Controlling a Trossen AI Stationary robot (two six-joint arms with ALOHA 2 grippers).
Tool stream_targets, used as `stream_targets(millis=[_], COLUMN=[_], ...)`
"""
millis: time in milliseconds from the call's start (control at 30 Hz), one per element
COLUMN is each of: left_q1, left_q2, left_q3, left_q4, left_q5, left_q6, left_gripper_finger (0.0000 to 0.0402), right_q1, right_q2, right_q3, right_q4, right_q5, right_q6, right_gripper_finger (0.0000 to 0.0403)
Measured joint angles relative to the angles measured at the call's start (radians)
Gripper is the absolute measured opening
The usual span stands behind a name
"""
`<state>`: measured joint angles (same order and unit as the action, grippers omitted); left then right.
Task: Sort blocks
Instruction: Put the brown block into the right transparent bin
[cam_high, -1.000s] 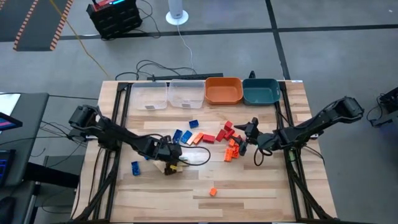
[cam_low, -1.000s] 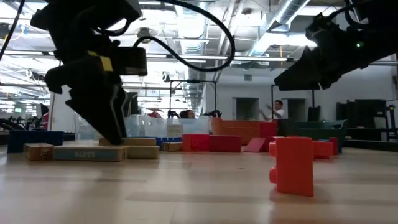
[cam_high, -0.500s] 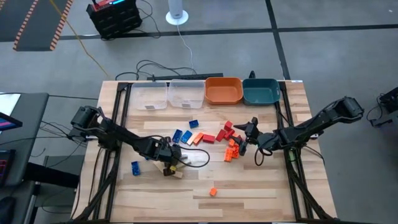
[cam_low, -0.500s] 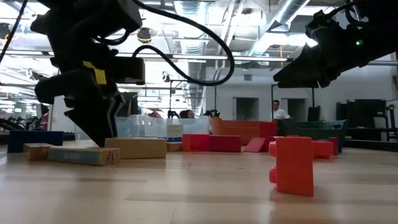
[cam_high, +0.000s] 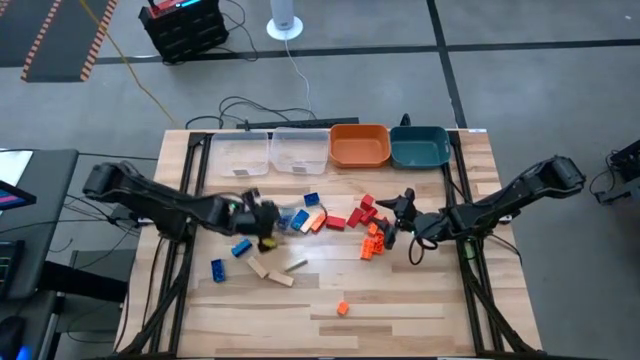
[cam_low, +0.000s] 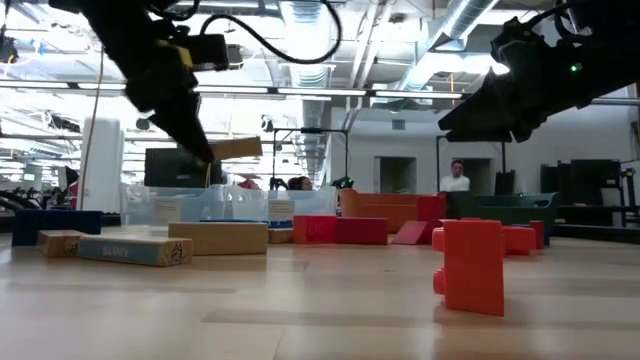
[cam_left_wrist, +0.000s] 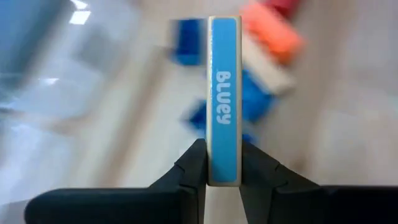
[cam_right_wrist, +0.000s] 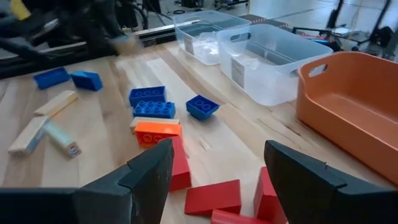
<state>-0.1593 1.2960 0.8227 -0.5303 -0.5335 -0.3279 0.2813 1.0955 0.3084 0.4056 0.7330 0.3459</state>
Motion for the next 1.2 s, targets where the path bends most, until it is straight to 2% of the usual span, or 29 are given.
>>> stream_targets(millis=[133,233,367,533,733,867,1067,1200], left_q1=[0.175,0.332,0.523,0.678,0.748,0.76,0.743,0.704], left_q2=[-0.062,-0.053,0.034,0.183,0.351,0.417,0.414,0.36], left_q3=[-0.012,-0.011,0.028,0.134,0.25,0.298,0.335,0.336], left_q4=[0.014,0.129,0.215,0.204,0.177,0.147,0.094,0.063], left_q5=[-0.009,0.095,0.26,0.298,0.301,0.316,0.326,0.352], left_q6=[0.12,0.247,0.343,0.424,0.47,0.473,0.478,0.507], left_gripper_finger=[0.0059,0.0059,0.006,0.006,0.0063,0.009,0.0164,0.0192], right_q1=[-0.018,-0.023,-0.036,-0.062,-0.08,-0.073,-0.052,-0.054], right_q2=[0.008,0.039,0.097,0.132,0.134,0.134,0.134,0.134], right_q3=[0.003,0.036,0.112,0.245,0.298,0.298,0.298,0.298], right_q4=[-0.006,-0.007,-0.049,-0.223,-0.27,-0.282,-0.297,-0.305], right_q5=[0.0,0.0,-0.008,-0.012,-0.012,-0.015,-0.022,-0.022], right_q6=[0.023,0.019,-0.028,-0.042,-0.082,-0.064,-0.059,-0.059], right_gripper_finger=[0.0282,0.0282,0.0282,0.0282,0.0282,0.0282,0.0282,0.0282])
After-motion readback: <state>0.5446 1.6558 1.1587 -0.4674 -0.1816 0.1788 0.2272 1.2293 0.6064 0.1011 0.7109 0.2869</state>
